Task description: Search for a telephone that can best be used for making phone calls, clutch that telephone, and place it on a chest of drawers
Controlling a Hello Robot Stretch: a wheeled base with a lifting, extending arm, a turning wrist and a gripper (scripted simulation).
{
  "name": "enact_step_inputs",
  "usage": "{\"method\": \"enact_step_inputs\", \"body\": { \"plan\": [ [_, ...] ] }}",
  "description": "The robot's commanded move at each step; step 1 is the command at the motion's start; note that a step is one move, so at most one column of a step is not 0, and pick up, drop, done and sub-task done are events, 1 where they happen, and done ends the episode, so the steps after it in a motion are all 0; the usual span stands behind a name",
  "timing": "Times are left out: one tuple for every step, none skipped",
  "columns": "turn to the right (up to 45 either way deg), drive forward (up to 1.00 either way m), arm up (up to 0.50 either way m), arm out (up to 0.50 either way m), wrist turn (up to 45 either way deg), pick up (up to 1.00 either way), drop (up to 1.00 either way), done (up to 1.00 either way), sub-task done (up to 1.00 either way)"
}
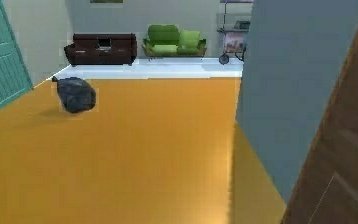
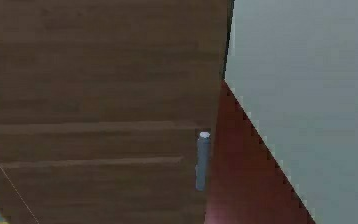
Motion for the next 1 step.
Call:
{"method": "enact_step_inputs", "body": {
  "plan": [
    [0.0, 1.0, 0.0, 0.0, 0.0, 0.0, 0.0, 0.0, 0.0]
  ]
}}
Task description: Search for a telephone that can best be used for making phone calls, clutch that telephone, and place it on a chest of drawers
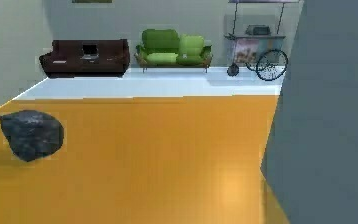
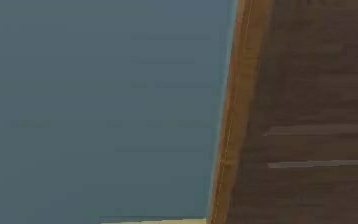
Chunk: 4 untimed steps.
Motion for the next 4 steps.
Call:
{"method": "enact_step_inputs", "body": {
  "plan": [
    [0.0, 1.0, 0.0, 0.0, 0.0, 0.0, 0.0, 0.0, 0.0],
    [0.0, 1.0, 0.0, 0.0, 0.0, 0.0, 0.0, 0.0, 0.0],
    [0.0, 1.0, 0.0, 0.0, 0.0, 0.0, 0.0, 0.0, 0.0],
    [6.0, 0.0, 0.0, 0.0, 0.0, 0.0, 0.0, 0.0, 0.0]
  ]
}}
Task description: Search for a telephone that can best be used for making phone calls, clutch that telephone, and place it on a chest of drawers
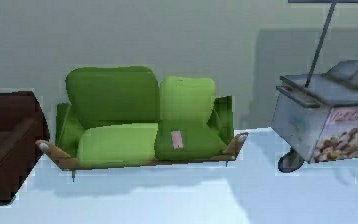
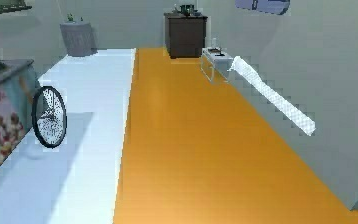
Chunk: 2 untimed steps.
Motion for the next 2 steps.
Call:
{"method": "enact_step_inputs", "body": {
  "plan": [
    [0.0, 0.5, 0.0, 0.0, 0.0, 0.0, 0.0, 0.0, 0.0],
    [-45.0, 0.0, 0.0, 0.0, 0.0, 0.0, 0.0, 0.0, 0.0]
  ]
}}
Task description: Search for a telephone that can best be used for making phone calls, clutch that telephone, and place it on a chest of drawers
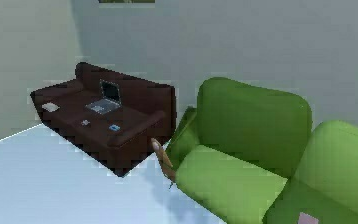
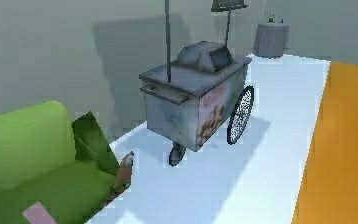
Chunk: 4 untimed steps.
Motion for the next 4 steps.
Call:
{"method": "enact_step_inputs", "body": {
  "plan": [
    [-42.0, 0.0, 0.0, 0.0, 0.0, 0.0, 0.0, 0.0, 0.0],
    [0.0, 0.0, 0.5, 0.0, 0.0, 0.0, 0.0, 0.0, 0.0],
    [0.0, 0.0, 0.0, 0.5, 0.0, 0.0, 0.0, 0.0, 0.0],
    [0.0, 0.0, 0.0, 0.0, 45.0, 0.0, 0.0, 0.0, 0.0]
  ]
}}
